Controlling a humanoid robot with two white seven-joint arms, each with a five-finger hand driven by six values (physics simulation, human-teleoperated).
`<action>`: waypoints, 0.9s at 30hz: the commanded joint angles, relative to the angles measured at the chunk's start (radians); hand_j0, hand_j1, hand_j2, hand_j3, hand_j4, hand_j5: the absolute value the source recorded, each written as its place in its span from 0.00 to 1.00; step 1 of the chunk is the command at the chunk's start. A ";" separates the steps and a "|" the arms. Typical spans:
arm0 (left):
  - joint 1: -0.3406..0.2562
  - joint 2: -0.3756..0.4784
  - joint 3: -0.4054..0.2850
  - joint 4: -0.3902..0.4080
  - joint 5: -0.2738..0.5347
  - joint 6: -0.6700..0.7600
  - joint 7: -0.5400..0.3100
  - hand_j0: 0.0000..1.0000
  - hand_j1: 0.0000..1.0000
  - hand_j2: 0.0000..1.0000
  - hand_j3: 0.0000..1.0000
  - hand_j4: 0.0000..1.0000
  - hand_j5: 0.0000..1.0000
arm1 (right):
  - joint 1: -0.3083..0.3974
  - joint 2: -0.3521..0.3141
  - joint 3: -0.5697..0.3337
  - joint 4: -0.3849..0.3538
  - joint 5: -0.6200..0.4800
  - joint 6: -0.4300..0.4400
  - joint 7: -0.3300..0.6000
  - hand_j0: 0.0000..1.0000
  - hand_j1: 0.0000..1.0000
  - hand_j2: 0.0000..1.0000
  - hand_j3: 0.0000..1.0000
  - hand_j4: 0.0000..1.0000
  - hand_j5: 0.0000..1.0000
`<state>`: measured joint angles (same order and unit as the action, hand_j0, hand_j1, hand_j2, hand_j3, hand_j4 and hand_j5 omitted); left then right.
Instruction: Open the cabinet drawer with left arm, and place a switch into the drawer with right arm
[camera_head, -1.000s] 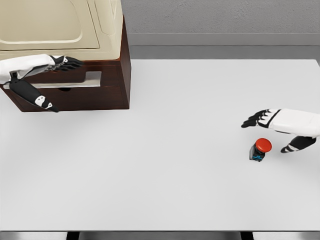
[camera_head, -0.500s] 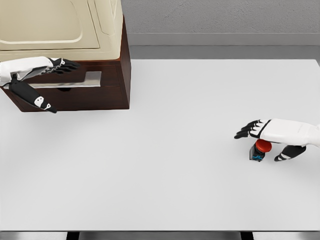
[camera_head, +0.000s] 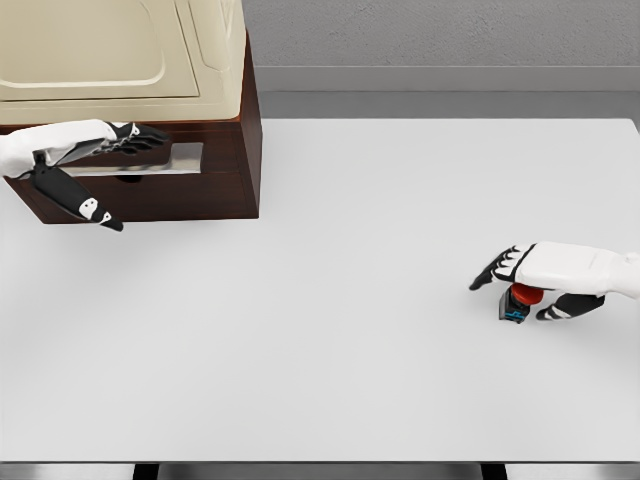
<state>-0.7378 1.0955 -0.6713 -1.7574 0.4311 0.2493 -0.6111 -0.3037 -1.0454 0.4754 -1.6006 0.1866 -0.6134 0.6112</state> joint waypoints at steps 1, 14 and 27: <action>0.000 -0.005 -0.001 0.001 0.000 -0.001 0.000 1.00 1.00 1.00 1.00 1.00 1.00 | 0.000 -0.002 0.000 0.001 -0.006 0.003 0.000 0.78 0.78 0.78 0.78 0.78 0.78; 0.015 -0.009 0.007 0.001 0.000 -0.001 0.000 1.00 1.00 1.00 1.00 1.00 1.00 | -0.002 -0.002 -0.001 0.002 0.007 0.003 0.000 0.68 0.68 0.68 0.68 0.68 0.68; 0.026 -0.009 0.009 0.006 -0.003 0.001 0.000 1.00 1.00 1.00 1.00 1.00 1.00 | -0.003 -0.001 -0.003 0.002 0.007 0.003 0.000 0.56 0.56 0.56 0.56 0.56 0.56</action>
<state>-0.7041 1.0848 -0.6632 -1.7524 0.4270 0.2499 -0.6104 -0.3068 -1.0452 0.4726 -1.5985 0.1987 -0.6130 0.6110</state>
